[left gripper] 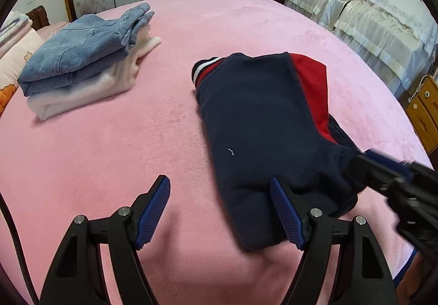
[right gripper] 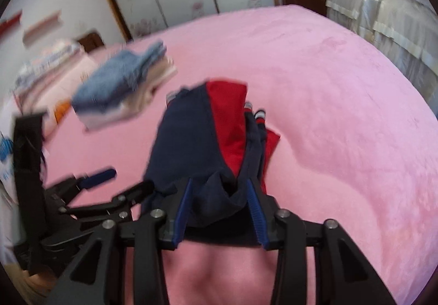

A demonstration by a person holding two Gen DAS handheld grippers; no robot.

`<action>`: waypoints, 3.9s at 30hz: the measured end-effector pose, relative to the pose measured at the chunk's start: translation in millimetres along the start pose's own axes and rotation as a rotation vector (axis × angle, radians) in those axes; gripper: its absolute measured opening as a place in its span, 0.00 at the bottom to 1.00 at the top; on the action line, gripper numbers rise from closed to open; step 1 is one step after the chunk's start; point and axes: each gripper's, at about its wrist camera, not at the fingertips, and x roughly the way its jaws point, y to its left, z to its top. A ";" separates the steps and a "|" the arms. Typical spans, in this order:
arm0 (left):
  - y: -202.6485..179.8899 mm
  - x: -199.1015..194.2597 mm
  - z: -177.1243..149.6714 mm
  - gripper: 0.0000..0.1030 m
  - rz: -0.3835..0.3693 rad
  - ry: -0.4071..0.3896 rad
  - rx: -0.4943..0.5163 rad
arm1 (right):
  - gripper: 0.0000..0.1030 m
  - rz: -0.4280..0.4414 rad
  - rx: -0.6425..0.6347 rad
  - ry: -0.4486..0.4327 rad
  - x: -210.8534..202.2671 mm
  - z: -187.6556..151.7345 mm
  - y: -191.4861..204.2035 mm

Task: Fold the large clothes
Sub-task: 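Fold the bundle half over with the left tool while the right tool presses it, then open both tools and smooth the folded navy bundle flat on the bed, then grasp the navy bundle with the right tool while the left tool supports it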

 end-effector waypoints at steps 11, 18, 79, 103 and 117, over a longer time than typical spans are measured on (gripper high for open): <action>-16.5 29.0 -14.4 0.72 -0.042 0.068 0.070 | 0.03 -0.020 0.184 0.084 26.6 -44.8 -56.0; -14.3 14.9 -8.1 0.72 -0.061 0.055 0.089 | 0.09 0.041 0.226 0.037 5.9 -32.4 -60.7; 5.2 -86.1 39.5 0.80 -0.080 -0.006 -0.096 | 0.62 -0.080 0.017 -0.155 -81.5 21.0 -14.9; 27.8 76.9 46.1 0.80 -0.366 0.364 -0.255 | 0.67 0.303 0.360 0.337 81.7 31.3 -99.0; 24.8 106.4 30.6 0.92 -0.422 0.354 -0.258 | 0.42 0.524 0.456 0.321 118.8 12.0 -88.6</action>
